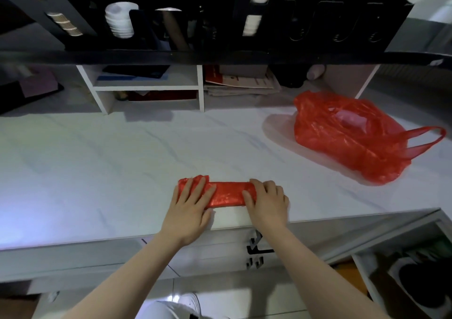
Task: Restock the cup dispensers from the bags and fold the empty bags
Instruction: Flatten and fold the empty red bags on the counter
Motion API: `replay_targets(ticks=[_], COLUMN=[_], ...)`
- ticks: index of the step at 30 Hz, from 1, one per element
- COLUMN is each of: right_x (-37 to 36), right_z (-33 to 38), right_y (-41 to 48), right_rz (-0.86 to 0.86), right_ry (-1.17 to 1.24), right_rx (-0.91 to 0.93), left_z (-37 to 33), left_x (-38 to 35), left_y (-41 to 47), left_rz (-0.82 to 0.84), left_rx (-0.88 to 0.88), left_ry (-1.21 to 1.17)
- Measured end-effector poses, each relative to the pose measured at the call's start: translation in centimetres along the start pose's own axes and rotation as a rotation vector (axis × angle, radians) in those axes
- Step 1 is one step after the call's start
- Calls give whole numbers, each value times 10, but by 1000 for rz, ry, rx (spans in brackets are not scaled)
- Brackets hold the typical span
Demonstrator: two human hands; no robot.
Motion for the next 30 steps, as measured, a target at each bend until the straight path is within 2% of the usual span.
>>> replay_targets(ticks=[1, 3, 8, 10, 14, 20, 26, 30], right_x=[1, 1, 7, 12, 26, 55, 86, 124], right_z=[-1, -6, -23, -20, -16, -40, -98, -149], right_y=[-1, -2, 1, 5, 18, 34, 55, 81], right_rz=[5, 37, 97, 100, 116, 77, -40, -198], right_ry=[26, 74, 273, 333, 363, 282, 146, -15], right_rx=[26, 65, 29, 13, 12, -29, -99, -148], left_z=[9, 32, 90, 89, 53, 20, 9, 5], left_x=[-10, -19, 16, 31, 48, 51, 37, 32], left_y=[-1, 0, 0, 10, 40, 81, 105, 115], left_rz=[67, 96, -26, -69, -119, -77, -23, -40], left_rx=[49, 159, 381, 355, 181, 6, -34, 24], left_ry=[-30, -32, 74, 101, 86, 32, 28, -53])
Point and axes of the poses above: each hand's wrist, its own y-axis towards the middle knuckle, its own x-axis out of the back of the hand, z = x × y, the point moved 10 cm from there along y, towards the middle knuckle, and after that the axes turned 10 degrees about -x, right-handed, at the moved point
